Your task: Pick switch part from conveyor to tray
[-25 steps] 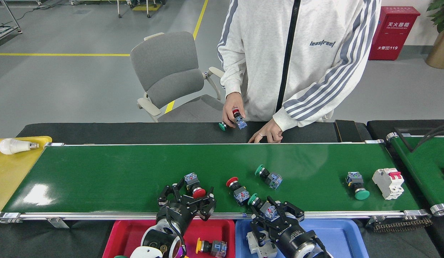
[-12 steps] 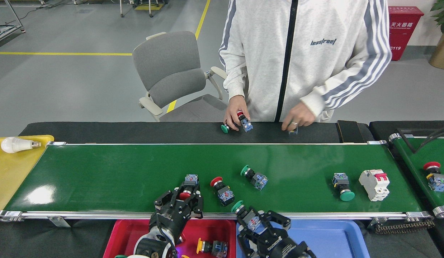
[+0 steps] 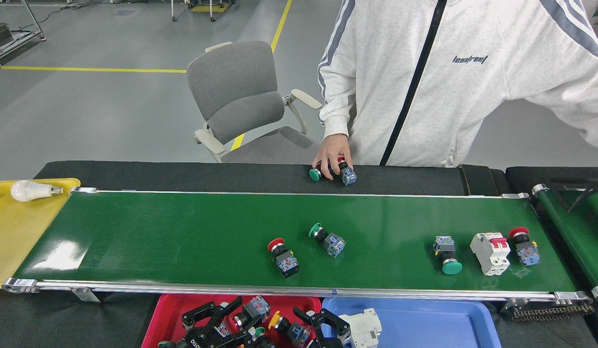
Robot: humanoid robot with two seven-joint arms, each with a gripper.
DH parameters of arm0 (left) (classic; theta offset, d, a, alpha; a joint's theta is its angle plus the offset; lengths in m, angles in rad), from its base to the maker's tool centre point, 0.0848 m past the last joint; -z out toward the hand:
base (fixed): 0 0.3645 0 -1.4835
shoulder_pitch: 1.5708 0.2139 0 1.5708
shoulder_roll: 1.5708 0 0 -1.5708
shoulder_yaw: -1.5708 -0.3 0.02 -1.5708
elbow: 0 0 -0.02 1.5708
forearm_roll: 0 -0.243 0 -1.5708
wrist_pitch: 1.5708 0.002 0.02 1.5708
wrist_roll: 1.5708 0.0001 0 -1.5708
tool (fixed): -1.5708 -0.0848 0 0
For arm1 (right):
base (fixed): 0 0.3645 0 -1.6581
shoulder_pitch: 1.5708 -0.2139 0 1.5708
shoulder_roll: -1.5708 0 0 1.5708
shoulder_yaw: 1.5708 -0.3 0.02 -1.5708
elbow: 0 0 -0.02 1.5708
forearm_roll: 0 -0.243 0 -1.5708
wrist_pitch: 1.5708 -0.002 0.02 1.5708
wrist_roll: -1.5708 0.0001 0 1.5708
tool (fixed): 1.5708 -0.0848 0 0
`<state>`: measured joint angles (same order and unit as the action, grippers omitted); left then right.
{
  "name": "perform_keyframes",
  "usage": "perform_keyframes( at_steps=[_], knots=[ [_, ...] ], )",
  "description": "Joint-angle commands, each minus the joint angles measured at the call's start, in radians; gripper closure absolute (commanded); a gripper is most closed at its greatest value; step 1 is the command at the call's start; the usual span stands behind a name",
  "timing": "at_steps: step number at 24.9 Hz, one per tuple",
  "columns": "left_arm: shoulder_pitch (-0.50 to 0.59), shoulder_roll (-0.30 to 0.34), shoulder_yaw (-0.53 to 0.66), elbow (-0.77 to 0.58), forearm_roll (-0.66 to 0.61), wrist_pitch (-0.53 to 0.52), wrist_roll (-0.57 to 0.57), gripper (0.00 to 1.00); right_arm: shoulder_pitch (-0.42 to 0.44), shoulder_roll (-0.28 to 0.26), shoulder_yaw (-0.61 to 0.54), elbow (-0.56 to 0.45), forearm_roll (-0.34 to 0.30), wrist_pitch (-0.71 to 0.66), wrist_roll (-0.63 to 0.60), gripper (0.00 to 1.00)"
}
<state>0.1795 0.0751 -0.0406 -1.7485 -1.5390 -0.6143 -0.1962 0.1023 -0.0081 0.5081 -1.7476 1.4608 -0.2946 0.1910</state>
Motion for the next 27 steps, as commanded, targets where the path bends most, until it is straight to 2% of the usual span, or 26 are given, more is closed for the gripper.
perform_keyframes(
  at_steps=[1, 3, 4, 7, 9, 11, 13, 16, 19, 21, 23, 27],
  knots=[
    [0.012, -0.006, 0.034, -0.017, 0.008, 0.088, 0.003, 0.0, 0.023, 0.005, -0.1, -0.024, -0.008, 0.043, -0.067, 0.01],
    [0.018, -0.023, 0.073, -0.017, 0.008, 0.231, 0.004, 0.0, 0.065, 0.036, -0.198, -0.024, -0.008, 0.133, -0.174, 0.02],
    [0.02, -0.032, 0.097, -0.017, 0.01, 0.339, 0.004, 0.0, 0.108, 0.043, -0.238, -0.024, -0.008, 0.219, -0.255, 0.02],
    [0.048, -0.034, 0.14, -0.017, 0.025, 0.476, 0.004, 0.0, 0.188, 0.033, -0.339, -0.024, -0.01, 0.414, -0.413, 0.01],
    [0.069, -0.031, 0.162, -0.016, 0.026, 0.478, 0.004, 0.0, 0.226, 0.034, -0.424, -0.024, -0.022, 0.449, -0.424, 0.01],
    [0.072, -0.034, 0.163, -0.019, 0.026, 0.478, 0.004, 0.0, 0.234, 0.037, -0.485, -0.023, -0.063, 0.451, -0.423, 0.01],
    [0.072, -0.037, 0.165, -0.023, 0.028, 0.476, 0.004, 0.0, 0.224, 0.039, -0.488, -0.023, -0.08, 0.457, -0.415, 0.01],
    [0.066, -0.038, 0.156, -0.028, 0.037, 0.462, 0.006, 0.0, 0.183, 0.034, -0.484, -0.012, -0.066, 0.457, -0.364, 0.01],
    [0.038, -0.035, 0.12, -0.028, 0.037, 0.378, 0.006, 0.0, 0.103, 0.046, -0.416, 0.026, 0.0, 0.46, -0.26, 0.01],
    [0.009, -0.038, 0.091, -0.026, 0.036, 0.338, 0.006, 0.0, 0.057, 0.068, -0.37, 0.04, 0.013, 0.476, -0.222, 0.01],
    [-0.032, -0.043, 0.054, -0.017, 0.033, 0.335, 0.006, 0.0, -0.003, 0.086, -0.31, 0.088, 0.026, 0.522, -0.194, 0.01],
    [-0.112, -0.061, -0.004, 0.04, 0.02, 0.369, 0.004, 0.0, -0.104, 0.089, -0.22, 0.195, 0.03, 0.614, -0.114, 0.01]
  ],
)
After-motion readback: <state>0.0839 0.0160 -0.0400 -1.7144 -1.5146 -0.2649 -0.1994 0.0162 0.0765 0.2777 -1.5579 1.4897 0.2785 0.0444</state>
